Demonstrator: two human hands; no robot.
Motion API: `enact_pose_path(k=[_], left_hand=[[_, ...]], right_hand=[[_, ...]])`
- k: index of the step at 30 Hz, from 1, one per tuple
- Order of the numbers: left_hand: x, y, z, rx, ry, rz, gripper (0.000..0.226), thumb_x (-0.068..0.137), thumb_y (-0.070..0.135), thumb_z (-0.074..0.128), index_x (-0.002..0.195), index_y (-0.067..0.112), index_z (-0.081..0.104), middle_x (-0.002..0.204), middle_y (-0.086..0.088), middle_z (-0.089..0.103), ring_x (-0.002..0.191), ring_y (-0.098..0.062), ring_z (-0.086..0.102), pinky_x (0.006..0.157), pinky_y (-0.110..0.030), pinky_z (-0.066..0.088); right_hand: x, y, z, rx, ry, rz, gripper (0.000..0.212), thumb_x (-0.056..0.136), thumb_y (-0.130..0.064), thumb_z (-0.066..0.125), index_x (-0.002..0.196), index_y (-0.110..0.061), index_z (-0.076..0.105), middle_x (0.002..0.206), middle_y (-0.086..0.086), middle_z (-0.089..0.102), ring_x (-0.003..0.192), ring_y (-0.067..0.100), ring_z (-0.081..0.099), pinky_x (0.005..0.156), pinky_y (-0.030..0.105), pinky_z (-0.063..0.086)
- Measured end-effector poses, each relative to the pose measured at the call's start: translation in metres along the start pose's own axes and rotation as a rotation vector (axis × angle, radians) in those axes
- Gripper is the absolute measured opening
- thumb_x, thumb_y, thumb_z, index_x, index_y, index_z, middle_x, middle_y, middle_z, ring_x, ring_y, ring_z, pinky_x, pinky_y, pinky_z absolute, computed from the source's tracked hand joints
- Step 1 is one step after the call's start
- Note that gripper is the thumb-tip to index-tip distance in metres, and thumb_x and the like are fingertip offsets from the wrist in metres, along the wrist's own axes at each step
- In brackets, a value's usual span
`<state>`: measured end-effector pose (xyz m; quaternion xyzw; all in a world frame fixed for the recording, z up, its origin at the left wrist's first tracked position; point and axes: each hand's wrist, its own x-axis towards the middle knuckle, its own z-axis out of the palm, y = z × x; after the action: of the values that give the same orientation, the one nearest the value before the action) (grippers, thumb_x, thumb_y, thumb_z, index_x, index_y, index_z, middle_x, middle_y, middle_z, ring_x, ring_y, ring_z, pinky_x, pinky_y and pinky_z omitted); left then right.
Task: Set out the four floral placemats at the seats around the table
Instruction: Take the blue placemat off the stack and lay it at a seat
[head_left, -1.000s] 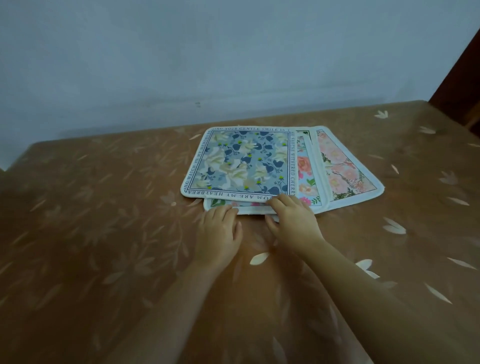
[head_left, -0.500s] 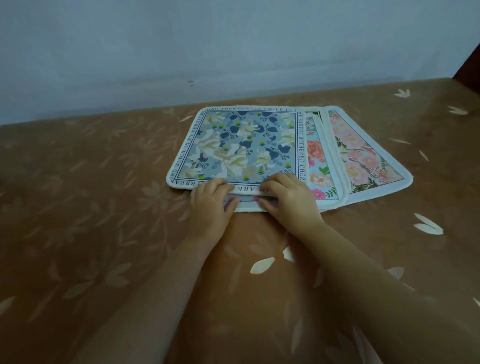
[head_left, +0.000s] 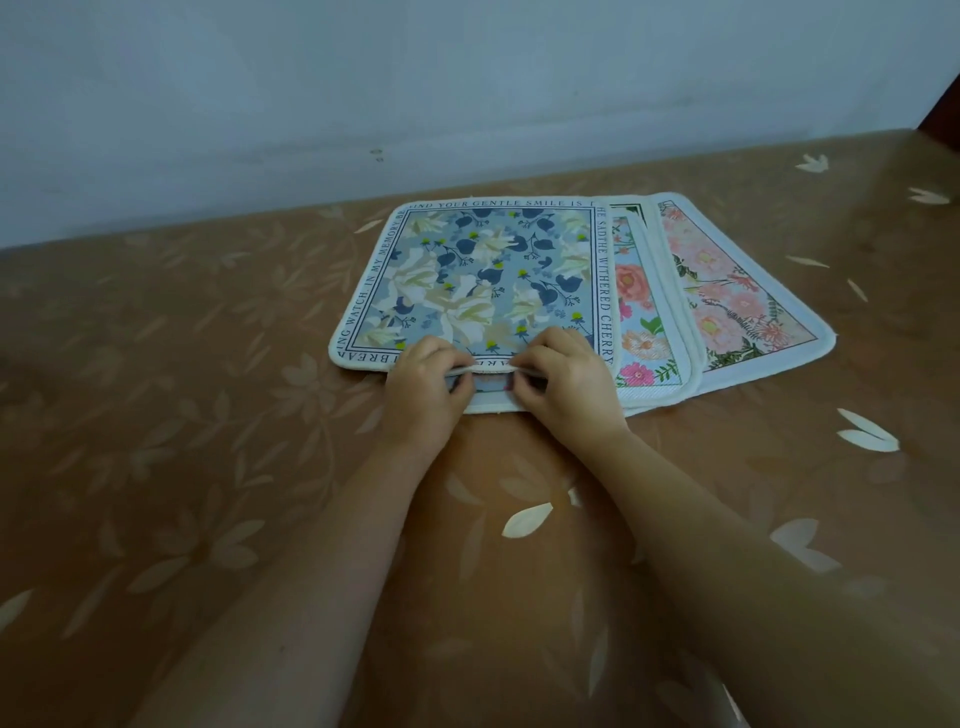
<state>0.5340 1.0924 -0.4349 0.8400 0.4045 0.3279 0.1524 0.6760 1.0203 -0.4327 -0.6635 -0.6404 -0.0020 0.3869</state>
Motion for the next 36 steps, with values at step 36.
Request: enact_pose_path(k=[36], left_hand=[[-0.317,-0.002,-0.230,-0.126,-0.222,-0.299,0.010,0.071,0.003,0.073,0.078,0.009,0.070,0.080,-0.004,0.061,0.077,-0.015,0.057,0.067,-0.024,0.046]], right_hand=[[-0.225,-0.265,-0.009,0.221,-0.391,0.117,0.009,0.072,-0.004,0.076,0.079,-0.004,0.071,0.081,0.011,0.060,0.081,0.027,0.058,0.067,0.034,0.052]])
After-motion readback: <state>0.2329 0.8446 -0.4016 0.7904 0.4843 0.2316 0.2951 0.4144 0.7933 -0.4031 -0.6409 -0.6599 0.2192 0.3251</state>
